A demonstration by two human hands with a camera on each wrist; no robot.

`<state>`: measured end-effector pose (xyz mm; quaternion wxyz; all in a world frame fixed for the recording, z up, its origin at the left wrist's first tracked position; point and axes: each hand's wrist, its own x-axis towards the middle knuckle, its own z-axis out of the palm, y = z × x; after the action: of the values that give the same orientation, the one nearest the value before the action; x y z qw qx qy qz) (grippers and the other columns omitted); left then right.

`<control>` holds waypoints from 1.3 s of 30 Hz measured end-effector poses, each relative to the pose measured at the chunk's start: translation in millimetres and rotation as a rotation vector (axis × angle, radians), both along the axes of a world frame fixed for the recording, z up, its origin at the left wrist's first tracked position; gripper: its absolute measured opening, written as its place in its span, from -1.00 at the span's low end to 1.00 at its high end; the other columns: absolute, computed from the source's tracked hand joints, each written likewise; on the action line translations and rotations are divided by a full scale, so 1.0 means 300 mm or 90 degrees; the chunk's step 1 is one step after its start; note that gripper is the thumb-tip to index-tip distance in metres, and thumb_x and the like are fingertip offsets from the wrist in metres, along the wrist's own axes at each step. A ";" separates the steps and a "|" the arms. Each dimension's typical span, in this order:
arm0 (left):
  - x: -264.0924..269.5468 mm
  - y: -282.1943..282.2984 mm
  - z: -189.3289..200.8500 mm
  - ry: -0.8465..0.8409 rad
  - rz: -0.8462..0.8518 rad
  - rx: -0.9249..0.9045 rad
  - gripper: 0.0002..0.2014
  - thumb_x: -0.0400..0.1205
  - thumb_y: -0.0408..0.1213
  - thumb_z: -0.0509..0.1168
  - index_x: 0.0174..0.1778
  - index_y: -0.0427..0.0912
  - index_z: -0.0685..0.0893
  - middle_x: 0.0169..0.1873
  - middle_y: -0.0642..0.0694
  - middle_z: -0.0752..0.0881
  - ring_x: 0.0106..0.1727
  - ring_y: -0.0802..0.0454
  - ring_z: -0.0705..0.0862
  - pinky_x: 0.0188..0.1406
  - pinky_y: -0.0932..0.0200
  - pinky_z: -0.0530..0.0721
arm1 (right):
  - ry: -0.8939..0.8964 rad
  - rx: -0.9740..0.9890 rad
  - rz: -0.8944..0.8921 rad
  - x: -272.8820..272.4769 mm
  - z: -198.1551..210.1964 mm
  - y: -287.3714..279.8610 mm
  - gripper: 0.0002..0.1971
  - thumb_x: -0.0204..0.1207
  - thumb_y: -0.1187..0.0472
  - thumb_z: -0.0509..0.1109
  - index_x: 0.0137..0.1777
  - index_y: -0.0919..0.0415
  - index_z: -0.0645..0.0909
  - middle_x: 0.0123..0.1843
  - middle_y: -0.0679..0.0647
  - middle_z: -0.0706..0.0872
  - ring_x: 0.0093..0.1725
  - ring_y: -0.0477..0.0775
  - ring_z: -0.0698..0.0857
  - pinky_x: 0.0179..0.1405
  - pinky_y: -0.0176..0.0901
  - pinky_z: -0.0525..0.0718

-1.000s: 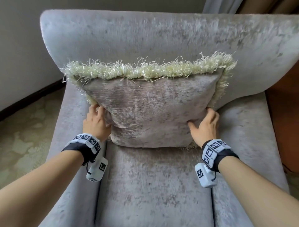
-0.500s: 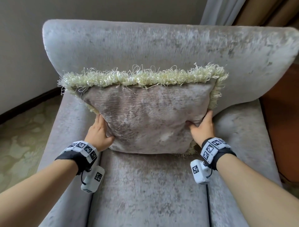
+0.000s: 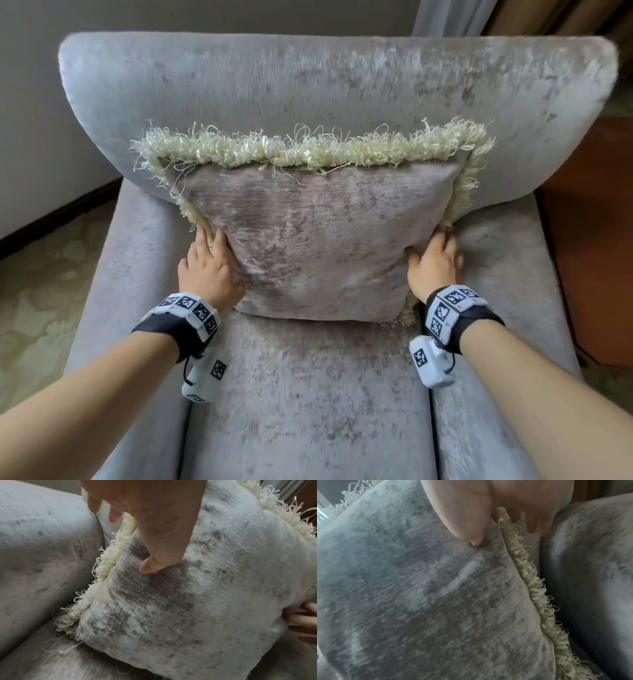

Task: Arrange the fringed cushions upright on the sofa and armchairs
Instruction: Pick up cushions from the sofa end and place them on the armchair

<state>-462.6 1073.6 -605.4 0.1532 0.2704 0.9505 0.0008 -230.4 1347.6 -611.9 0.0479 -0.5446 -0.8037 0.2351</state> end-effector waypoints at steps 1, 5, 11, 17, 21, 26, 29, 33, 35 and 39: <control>0.001 -0.001 0.001 0.003 -0.002 -0.020 0.01 0.45 -0.03 0.39 0.67 -0.09 -0.14 0.68 -0.31 -0.10 0.65 -0.30 0.13 0.53 -0.30 0.30 | -0.014 0.000 -0.013 -0.001 -0.001 -0.009 -0.31 0.58 0.09 0.37 0.60 0.37 0.18 0.61 0.37 0.23 0.39 0.56 0.36 0.37 0.23 0.34; 0.006 -0.026 0.033 0.012 0.012 -0.002 0.01 0.45 -0.09 0.36 0.69 -0.14 -0.15 0.68 -0.29 -0.01 0.65 -0.26 0.14 0.56 -0.27 0.28 | 0.086 0.121 0.048 0.046 0.029 -0.056 -0.29 0.52 0.30 0.41 0.62 0.24 0.16 0.60 0.36 0.22 0.35 0.53 0.39 0.30 0.30 0.43; 0.033 -0.046 0.145 0.155 -0.189 0.103 -0.03 0.34 -0.28 0.30 0.70 0.08 0.05 0.66 -0.25 0.13 0.64 -0.31 0.15 0.54 -0.30 0.27 | -0.206 0.139 0.428 0.124 0.119 -0.103 -0.01 0.36 0.47 0.25 0.68 -0.21 -0.08 0.73 0.01 -0.13 0.64 0.30 0.01 0.61 0.29 0.11; -0.013 0.001 0.305 0.086 -0.253 -0.131 -0.07 0.51 -0.10 0.27 0.68 0.24 -0.20 0.71 -0.05 -0.06 0.70 -0.17 -0.07 0.64 -0.20 0.08 | -0.250 -0.003 0.371 0.095 0.266 -0.107 -0.23 0.60 0.29 0.18 0.68 -0.23 -0.09 0.75 -0.11 -0.10 0.68 0.18 -0.06 0.66 0.24 -0.03; 0.019 0.045 0.482 0.063 -0.275 -0.102 -0.30 0.56 -0.09 0.25 0.64 0.14 0.20 0.57 -0.05 0.34 0.58 -0.16 0.25 0.52 -0.17 0.35 | -0.168 -0.018 0.334 0.117 0.469 -0.125 -0.40 0.68 0.12 0.17 0.69 -0.13 0.09 0.71 -0.05 0.19 0.64 0.10 0.16 0.60 0.13 0.16; 0.136 0.140 0.725 0.017 -0.402 -0.072 -0.47 0.67 0.01 0.16 0.59 0.14 0.32 0.48 -0.07 0.48 0.49 -0.14 0.41 0.42 -0.20 0.45 | -0.126 -0.016 0.269 0.234 0.730 -0.172 -0.46 0.65 0.04 0.21 0.63 -0.10 0.24 0.58 -0.03 0.44 0.52 0.16 0.39 0.47 0.13 0.37; 0.250 0.224 0.865 0.003 -0.510 -0.040 -0.51 0.68 0.03 0.16 0.56 0.13 0.37 0.46 -0.07 0.49 0.46 -0.15 0.44 0.40 -0.19 0.47 | -0.112 -0.015 0.224 0.358 0.864 -0.202 -0.51 0.61 0.02 0.25 0.55 -0.08 0.35 0.51 -0.01 0.50 0.44 0.20 0.47 0.40 0.15 0.46; 0.448 0.325 1.052 0.000 -0.612 0.011 -0.50 0.69 0.01 0.17 0.58 0.11 0.34 0.44 -0.08 0.48 0.39 -0.14 0.50 0.29 -0.15 0.57 | -0.134 -0.008 0.182 0.581 1.009 -0.236 -0.50 0.55 0.08 0.27 0.51 -0.04 0.38 0.46 0.06 0.53 0.42 0.21 0.50 0.34 0.08 0.49; 0.565 0.371 1.130 0.007 -0.638 0.047 -0.47 0.68 -0.02 0.19 0.59 0.09 0.32 0.44 -0.11 0.45 0.31 -0.19 0.58 0.16 -0.13 0.63 | -0.142 -0.001 0.147 0.709 1.068 -0.249 -0.51 0.56 0.08 0.29 0.50 -0.04 0.39 0.46 0.06 0.53 0.42 0.21 0.52 0.32 0.11 0.50; 0.828 0.464 1.231 0.023 -0.713 0.101 -0.49 0.66 -0.01 0.19 0.55 0.03 0.36 0.38 -0.14 0.48 0.33 -0.22 0.56 0.22 -0.12 0.59 | -0.128 0.021 0.059 1.002 1.166 -0.282 -0.55 0.58 0.03 0.29 0.48 -0.07 0.41 0.43 -0.01 0.56 0.37 0.15 0.57 0.32 0.08 0.51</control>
<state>-214.3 1212.6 -236.0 0.0930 0.7442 0.6613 -0.0140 70.1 1263.1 -262.2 -0.0351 -0.5268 -0.8325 0.1680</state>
